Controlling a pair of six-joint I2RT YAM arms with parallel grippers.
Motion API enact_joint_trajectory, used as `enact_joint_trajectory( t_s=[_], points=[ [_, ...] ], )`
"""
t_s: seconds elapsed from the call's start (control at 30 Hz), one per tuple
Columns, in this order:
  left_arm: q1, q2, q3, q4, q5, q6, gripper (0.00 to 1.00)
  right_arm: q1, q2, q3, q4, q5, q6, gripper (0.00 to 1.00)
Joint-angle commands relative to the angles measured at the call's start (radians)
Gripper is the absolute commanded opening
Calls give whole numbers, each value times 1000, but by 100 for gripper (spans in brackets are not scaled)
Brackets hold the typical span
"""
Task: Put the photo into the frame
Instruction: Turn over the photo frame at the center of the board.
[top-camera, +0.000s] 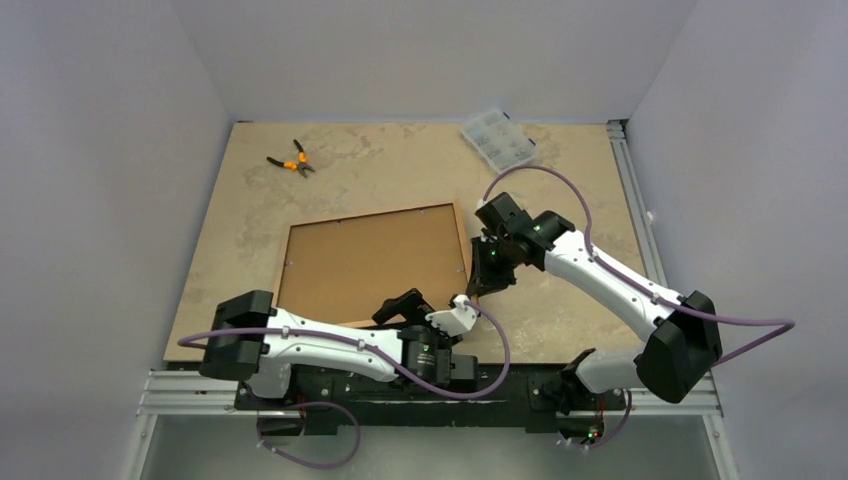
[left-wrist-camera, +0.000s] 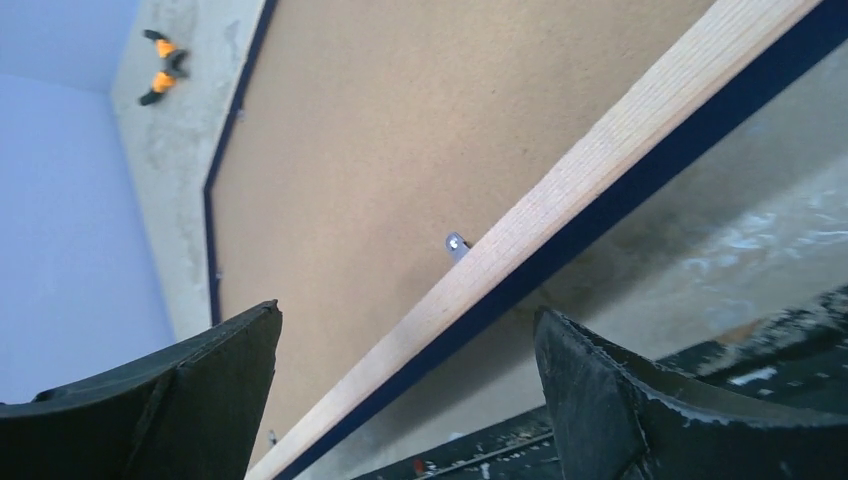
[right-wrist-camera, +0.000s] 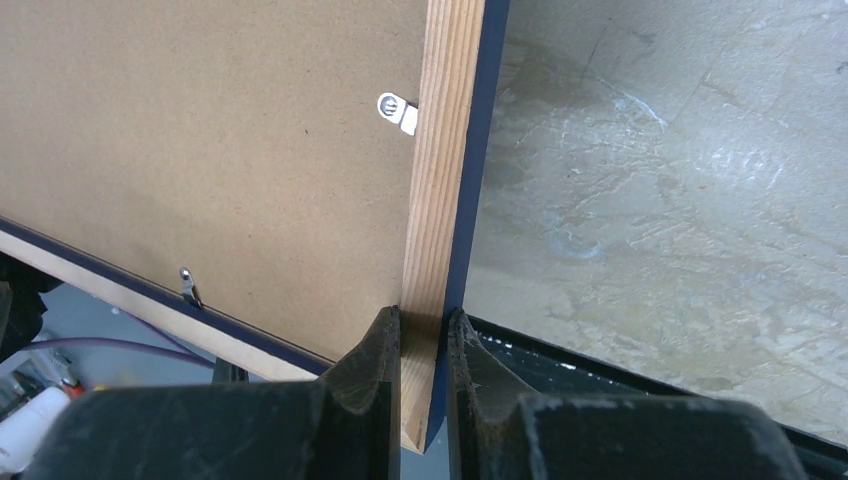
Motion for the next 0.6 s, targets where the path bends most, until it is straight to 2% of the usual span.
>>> enact_joint_trajectory(
  t_s=[0.0,0.17,0.27,0.3,0.37,0.57],
  points=[
    [-3,49,44,-149,-124,-101,92,1,-58,71,35,-115,0,0],
    [20,86,35,-140,-116,-90,85,1,-70,68,35,-127,6,0],
    [29,84,22,-122,-110,-70,72,1,-74,67,36,-133,8,0],
    [31,84,22,-124,-111,-68,66,0,-76,66,37,-132,9,0],
    [32,82,27,-136,-121,-75,48,-1,-78,62,39,-132,11,0],
    [33,88,58,-199,-159,-103,17,-6,-84,53,61,-153,13,0]
  ],
)
